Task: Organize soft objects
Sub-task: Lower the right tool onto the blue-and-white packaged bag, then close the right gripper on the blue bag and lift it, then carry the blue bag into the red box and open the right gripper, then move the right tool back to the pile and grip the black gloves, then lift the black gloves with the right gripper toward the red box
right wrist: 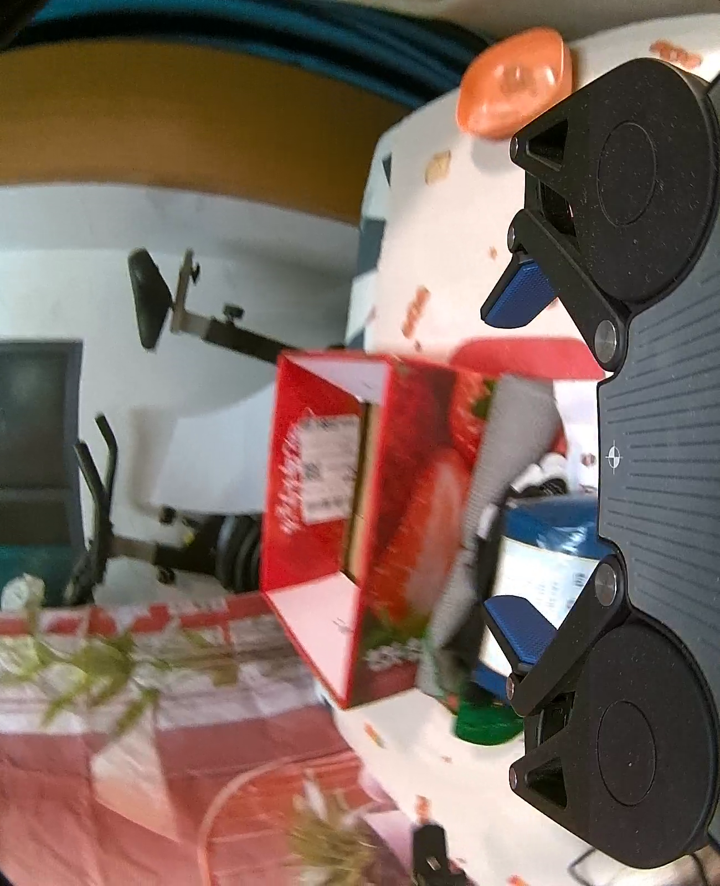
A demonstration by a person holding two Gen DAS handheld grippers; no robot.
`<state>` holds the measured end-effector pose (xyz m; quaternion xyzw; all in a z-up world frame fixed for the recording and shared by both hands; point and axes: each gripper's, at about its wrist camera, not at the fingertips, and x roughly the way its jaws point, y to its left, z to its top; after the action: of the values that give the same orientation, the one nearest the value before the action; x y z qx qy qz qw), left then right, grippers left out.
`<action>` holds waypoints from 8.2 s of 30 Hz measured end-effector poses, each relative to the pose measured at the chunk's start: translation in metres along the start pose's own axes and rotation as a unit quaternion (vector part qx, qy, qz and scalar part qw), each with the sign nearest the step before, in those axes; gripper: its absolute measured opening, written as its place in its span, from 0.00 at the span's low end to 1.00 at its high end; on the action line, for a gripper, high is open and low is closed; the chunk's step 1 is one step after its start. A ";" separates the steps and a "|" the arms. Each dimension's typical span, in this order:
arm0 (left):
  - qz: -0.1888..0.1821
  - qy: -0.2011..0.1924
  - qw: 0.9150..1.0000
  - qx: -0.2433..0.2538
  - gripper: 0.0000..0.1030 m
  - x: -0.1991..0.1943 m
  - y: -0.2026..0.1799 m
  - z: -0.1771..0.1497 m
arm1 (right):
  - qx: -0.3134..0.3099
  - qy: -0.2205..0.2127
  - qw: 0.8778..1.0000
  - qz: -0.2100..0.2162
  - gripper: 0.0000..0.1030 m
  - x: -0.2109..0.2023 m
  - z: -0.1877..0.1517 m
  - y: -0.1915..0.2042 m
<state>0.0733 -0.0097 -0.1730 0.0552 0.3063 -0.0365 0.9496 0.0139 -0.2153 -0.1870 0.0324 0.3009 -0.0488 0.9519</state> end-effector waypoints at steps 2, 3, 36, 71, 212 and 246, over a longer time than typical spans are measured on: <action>-0.001 -0.006 1.000 0.009 1.00 0.010 -0.011 -0.011 | -0.007 0.007 1.000 0.012 0.99 0.011 -0.012 0.004; -0.001 -0.006 1.000 0.017 1.00 0.017 -0.018 -0.017 | -0.010 0.010 1.000 0.019 0.99 0.016 -0.019 0.006; -0.097 0.053 0.993 0.042 1.00 0.093 -0.048 -0.084 | -0.026 0.068 0.995 0.070 1.00 0.092 -0.079 0.010; -0.187 0.034 0.981 0.041 0.39 0.063 -0.040 -0.044 | -0.082 0.062 0.990 0.092 0.53 0.074 -0.070 0.022; -0.184 0.139 0.972 -0.033 0.39 0.095 -0.014 -0.019 | 0.004 0.098 0.988 0.117 0.47 0.101 -0.025 -0.031; -0.219 0.136 0.965 -0.040 0.14 0.160 -0.037 -0.004 | 0.088 0.142 0.972 0.163 0.39 0.159 -0.037 -0.041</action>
<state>0.1967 -0.0515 -0.2735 -0.0471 0.4381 -0.2230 0.8696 0.1176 -0.2647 -0.3101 0.1714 0.4179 0.0855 0.8881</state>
